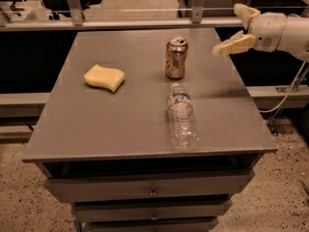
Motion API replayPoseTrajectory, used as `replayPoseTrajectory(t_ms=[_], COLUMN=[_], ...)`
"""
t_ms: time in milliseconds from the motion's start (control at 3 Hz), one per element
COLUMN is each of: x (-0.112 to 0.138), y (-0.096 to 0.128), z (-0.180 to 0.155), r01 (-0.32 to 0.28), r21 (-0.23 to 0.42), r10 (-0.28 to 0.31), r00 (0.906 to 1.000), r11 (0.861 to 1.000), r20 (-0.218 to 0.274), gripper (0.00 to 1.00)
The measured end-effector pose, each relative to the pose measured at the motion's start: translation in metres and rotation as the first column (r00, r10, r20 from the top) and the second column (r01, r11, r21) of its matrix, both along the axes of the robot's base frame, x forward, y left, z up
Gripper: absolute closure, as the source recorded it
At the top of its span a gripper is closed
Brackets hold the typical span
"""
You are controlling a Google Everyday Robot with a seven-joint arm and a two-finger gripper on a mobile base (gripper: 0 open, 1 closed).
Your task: Place orange can upright
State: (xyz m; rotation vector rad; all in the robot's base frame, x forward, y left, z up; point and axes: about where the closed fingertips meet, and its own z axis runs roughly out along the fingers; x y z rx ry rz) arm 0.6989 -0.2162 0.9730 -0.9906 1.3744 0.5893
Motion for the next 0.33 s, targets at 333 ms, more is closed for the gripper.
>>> replayPoseTrajectory(t_ms=[333], x=[0.0], y=[0.0001], z=[0.0], r01=[0.0], r21=[0.0], r10=[0.0], r00=[1.0], r11=[1.0], r20=[0.0], gripper=[0.0])
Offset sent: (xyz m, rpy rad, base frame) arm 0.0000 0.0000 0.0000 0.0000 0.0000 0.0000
